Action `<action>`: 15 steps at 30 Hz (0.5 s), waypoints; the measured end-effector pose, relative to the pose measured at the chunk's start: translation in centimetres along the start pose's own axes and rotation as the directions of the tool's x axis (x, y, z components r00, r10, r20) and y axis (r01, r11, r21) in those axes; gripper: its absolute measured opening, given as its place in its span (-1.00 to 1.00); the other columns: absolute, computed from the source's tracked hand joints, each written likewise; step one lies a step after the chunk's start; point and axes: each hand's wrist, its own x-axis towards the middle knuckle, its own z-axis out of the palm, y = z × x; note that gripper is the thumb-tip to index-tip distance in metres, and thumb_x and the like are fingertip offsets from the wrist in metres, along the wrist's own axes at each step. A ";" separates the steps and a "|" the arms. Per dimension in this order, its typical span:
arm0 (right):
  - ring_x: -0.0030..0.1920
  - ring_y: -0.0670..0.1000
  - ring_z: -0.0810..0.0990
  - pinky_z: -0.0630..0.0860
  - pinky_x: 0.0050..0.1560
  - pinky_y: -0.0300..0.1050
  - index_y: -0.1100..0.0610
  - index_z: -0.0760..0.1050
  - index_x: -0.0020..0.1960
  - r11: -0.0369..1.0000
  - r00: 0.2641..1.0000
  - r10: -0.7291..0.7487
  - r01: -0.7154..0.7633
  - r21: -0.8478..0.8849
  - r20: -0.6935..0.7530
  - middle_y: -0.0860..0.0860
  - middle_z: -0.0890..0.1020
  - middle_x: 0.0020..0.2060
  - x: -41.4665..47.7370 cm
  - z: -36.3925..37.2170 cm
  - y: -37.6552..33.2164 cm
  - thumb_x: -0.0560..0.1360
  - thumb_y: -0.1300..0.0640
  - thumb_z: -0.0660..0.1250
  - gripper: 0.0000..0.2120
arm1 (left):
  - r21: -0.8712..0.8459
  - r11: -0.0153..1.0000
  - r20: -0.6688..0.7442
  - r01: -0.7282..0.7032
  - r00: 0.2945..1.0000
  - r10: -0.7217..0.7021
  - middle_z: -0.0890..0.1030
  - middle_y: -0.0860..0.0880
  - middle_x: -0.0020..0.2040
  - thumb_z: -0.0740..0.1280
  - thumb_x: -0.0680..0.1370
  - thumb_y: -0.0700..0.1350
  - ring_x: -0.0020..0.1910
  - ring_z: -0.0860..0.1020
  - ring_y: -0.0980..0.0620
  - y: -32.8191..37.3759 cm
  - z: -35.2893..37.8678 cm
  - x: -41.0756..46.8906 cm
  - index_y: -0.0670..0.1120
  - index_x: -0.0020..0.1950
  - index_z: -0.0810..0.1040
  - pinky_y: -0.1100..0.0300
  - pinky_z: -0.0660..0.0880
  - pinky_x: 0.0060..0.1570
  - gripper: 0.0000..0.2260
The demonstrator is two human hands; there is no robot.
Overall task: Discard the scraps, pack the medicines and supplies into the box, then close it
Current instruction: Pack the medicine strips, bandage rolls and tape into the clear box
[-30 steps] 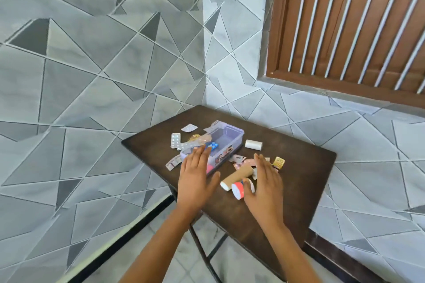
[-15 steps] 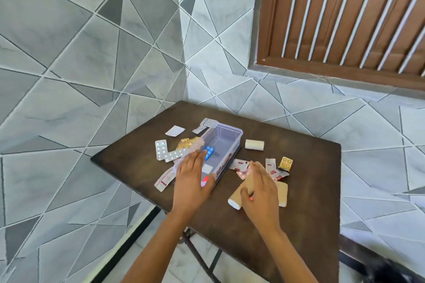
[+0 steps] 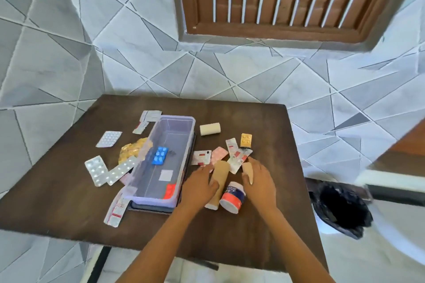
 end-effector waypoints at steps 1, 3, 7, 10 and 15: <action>0.40 0.08 0.38 0.34 0.38 -0.05 0.07 0.22 0.43 0.999 0.999 0.051 -0.051 0.005 0.004 0.06 0.37 0.42 0.5 0.3 0.3 0.57 0.01 0.15 -0.55 | -0.006 1.000 0.083 0.013 0.996 -0.013 0.42 -0.08 0.41 0.25 0.53 -0.03 0.35 0.42 -0.07 0.0 0.3 0.6 -0.02 0.44 0.27 0.04 0.40 0.32 -0.52; 0.39 0.09 0.38 0.35 0.37 -0.02 0.06 0.22 0.43 0.989 0.989 0.149 -0.149 0.017 0.022 0.07 0.37 0.42 1.4 0.8 0.7 0.57 -0.02 0.16 -0.54 | -0.003 0.999 0.203 0.038 0.979 -0.036 0.42 -0.14 0.39 0.26 0.52 -0.05 0.33 0.43 -0.13 -0.2 0.7 1.7 -0.05 0.44 0.24 0.03 0.42 0.28 -0.50; 0.37 0.11 0.40 0.37 0.35 -0.03 0.11 0.23 0.43 0.973 0.971 0.232 -0.231 -0.024 0.059 0.10 0.39 0.40 2.6 1.9 1.7 0.54 0.02 0.22 -0.50 | -0.031 0.995 0.237 0.091 0.968 -0.081 0.41 -0.13 0.39 0.32 0.47 -0.03 0.31 0.45 -0.15 -0.4 1.3 3.1 0.00 0.47 0.14 -0.01 0.44 0.23 -0.38; 0.29 0.13 0.48 0.44 0.29 0.00 0.16 0.29 0.39 0.957 0.955 0.288 -0.290 0.027 0.065 0.14 0.46 0.34 3.1 2.3 2.1 0.49 0.06 0.31 -0.49 | -0.011 0.995 0.246 0.099 0.965 -0.093 0.45 -0.15 0.36 0.35 0.44 0.00 0.29 0.46 -0.16 -0.6 1.5 3.8 0.00 0.50 0.07 -0.01 0.47 0.21 -0.29; 0.11 0.15 0.58 0.52 0.16 0.01 0.24 0.42 0.28 0.905 0.923 0.383 -0.381 0.190 0.029 0.19 0.59 0.18 3.7 1.4 1.3 0.47 0.12 0.36 -0.58 | -0.157 0.969 0.234 0.190 0.961 -0.150 0.40 -0.09 0.40 0.37 0.47 0.00 0.31 0.45 -0.13 -0.6 -0.2 4.5 0.03 0.44 0.16 0.00 0.45 0.25 -0.39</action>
